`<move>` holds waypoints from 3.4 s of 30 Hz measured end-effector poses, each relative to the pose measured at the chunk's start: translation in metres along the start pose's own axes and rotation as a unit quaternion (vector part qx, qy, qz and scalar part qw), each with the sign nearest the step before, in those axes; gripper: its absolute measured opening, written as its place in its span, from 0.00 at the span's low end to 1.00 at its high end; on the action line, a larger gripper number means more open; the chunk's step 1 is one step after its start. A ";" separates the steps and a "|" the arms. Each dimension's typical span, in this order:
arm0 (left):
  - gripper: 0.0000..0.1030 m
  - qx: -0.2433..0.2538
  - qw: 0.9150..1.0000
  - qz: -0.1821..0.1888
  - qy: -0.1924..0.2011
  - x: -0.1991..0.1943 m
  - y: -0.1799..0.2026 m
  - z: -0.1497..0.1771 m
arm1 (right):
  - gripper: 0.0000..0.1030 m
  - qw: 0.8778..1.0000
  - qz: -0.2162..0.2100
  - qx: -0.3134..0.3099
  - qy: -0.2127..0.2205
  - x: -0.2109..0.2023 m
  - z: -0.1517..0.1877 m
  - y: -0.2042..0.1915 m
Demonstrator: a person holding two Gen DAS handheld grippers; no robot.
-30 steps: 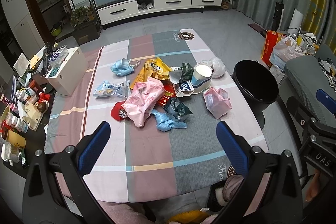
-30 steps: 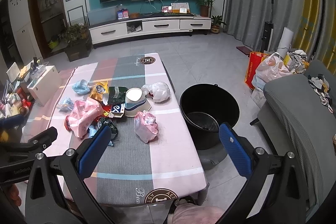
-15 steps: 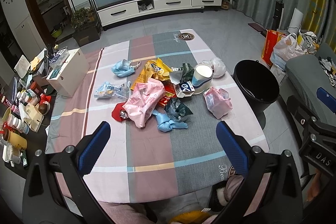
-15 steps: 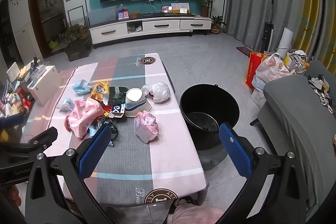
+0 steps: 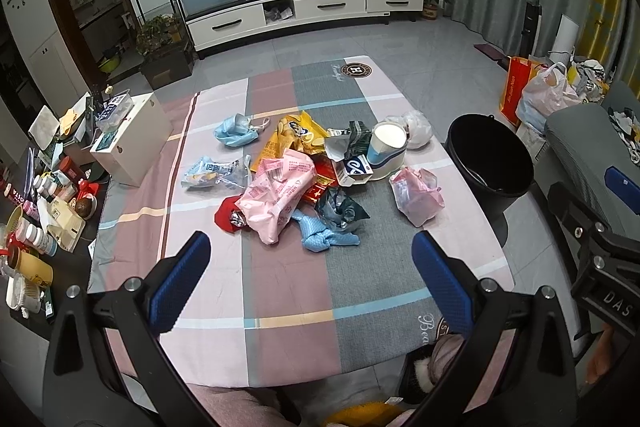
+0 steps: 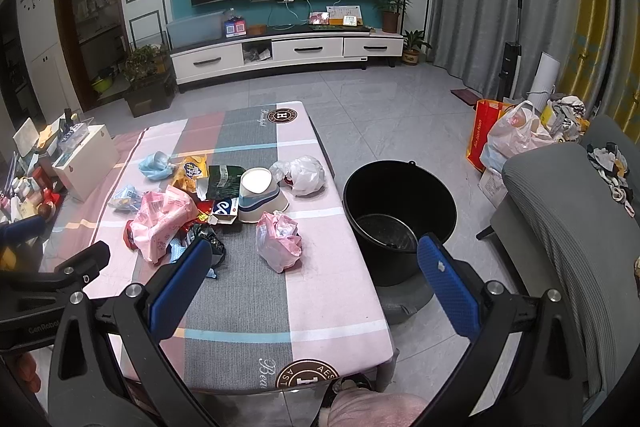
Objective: Collect trash
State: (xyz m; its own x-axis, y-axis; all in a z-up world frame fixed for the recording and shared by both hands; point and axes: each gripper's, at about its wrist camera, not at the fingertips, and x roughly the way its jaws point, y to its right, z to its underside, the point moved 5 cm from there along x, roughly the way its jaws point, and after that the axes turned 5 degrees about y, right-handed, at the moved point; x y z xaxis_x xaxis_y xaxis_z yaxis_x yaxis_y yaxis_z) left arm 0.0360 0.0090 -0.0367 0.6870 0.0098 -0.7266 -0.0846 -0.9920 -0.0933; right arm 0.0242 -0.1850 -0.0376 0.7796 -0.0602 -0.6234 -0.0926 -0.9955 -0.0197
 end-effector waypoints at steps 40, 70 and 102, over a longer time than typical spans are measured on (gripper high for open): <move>0.97 -0.004 1.000 -0.009 -0.003 0.009 -0.004 0.005 | 0.97 1.000 -0.001 -0.001 -0.003 0.002 0.001 -0.001; 0.97 -0.133 0.979 0.149 0.028 0.131 -0.046 0.052 | 0.97 0.982 -0.169 0.057 -0.064 0.134 0.063 -0.003; 0.13 -0.001 0.990 0.143 0.019 0.212 0.040 0.062 | 0.46 0.977 -0.186 0.016 -0.102 0.201 0.075 -0.003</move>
State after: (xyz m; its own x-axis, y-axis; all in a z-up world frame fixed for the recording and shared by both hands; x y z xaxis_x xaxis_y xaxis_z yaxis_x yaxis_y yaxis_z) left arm 0.1332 -0.0207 -0.2365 0.6611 -0.2761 -0.6976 -0.2781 -0.9538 0.1139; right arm 0.1350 -0.1883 -0.2213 0.6234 0.3245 -0.7114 0.1523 -0.9428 -0.2966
